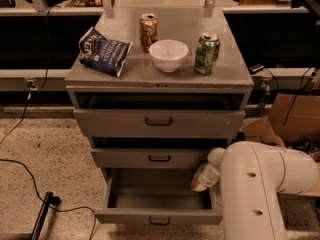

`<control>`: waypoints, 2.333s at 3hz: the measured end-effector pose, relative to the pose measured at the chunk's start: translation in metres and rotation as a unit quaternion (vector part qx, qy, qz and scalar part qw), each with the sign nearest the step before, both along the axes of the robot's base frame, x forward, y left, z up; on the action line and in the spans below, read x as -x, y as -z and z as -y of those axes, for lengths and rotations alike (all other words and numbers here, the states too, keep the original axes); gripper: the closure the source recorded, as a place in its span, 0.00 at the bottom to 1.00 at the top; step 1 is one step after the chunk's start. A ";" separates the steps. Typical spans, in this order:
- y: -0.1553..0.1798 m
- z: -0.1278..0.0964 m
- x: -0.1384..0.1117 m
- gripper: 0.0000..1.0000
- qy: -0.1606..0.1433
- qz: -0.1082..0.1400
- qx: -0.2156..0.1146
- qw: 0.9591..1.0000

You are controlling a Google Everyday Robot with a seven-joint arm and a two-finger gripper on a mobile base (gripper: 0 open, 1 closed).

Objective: Open bottom drawer

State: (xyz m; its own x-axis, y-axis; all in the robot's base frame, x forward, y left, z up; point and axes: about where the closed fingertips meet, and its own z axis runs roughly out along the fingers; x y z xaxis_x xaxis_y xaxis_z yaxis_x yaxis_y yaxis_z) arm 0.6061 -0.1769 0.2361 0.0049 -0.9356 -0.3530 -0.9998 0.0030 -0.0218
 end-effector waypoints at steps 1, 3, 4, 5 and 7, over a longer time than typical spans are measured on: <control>0.014 -0.012 0.016 1.00 -0.001 -0.018 -0.014 1.000; 0.040 -0.027 0.038 1.00 0.014 -0.032 -0.035 0.999; 0.047 -0.029 0.038 1.00 0.015 -0.032 -0.065 0.997; 0.060 -0.023 0.034 1.00 0.013 -0.023 -0.088 0.996; 0.081 -0.027 0.044 1.00 -0.035 -0.015 -0.109 0.993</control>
Offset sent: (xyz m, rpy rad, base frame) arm -0.0456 0.0310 -0.0474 0.0418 0.0657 -0.0396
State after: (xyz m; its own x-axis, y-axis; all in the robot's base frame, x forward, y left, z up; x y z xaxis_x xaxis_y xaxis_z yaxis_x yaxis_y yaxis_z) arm 0.5618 -0.1495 0.1553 0.0534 -0.8348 -0.5479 -0.9979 -0.0647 0.0013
